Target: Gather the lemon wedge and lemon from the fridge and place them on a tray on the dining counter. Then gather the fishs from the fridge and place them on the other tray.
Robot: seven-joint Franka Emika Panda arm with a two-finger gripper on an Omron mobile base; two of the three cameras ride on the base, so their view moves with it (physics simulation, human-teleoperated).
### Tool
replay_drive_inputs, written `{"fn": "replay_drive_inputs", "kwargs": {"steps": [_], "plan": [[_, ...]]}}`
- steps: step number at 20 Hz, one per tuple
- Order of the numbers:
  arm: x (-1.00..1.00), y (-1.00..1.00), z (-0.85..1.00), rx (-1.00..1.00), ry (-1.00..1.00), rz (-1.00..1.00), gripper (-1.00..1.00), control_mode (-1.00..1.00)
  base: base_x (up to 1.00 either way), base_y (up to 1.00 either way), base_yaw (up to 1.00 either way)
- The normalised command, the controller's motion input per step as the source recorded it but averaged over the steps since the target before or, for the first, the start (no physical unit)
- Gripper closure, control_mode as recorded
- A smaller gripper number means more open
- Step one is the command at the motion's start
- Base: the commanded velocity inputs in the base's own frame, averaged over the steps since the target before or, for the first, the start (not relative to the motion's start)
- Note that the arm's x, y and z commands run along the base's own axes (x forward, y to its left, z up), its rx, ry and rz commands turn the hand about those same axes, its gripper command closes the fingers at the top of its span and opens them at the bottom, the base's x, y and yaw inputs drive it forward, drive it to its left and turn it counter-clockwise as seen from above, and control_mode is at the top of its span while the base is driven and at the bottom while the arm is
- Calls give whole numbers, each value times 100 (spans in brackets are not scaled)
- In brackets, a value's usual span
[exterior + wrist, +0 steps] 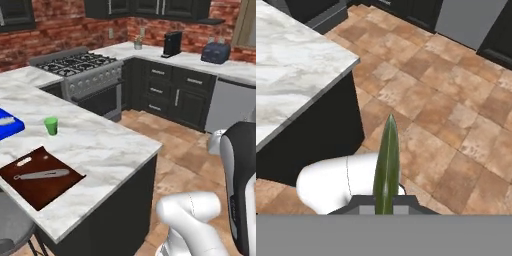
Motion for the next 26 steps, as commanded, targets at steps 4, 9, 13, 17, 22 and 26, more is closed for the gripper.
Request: {"fn": "replay_drive_inputs", "kwargs": {"steps": [4,9,13,17,22,26], "plan": [[0,0,0,0,0,0,100,100,-25,36,43],[0,0,0,0,0,0,100,100,-6,48,40],[0,0,0,0,0,0,100,100,9,52,38],[0,0,0,0,0,0,100,100,55,35,37],[0,0,0,0,0,0,100,100,75,29,37],[0,0,0,0,0,0,100,100,76,7,36]]}}
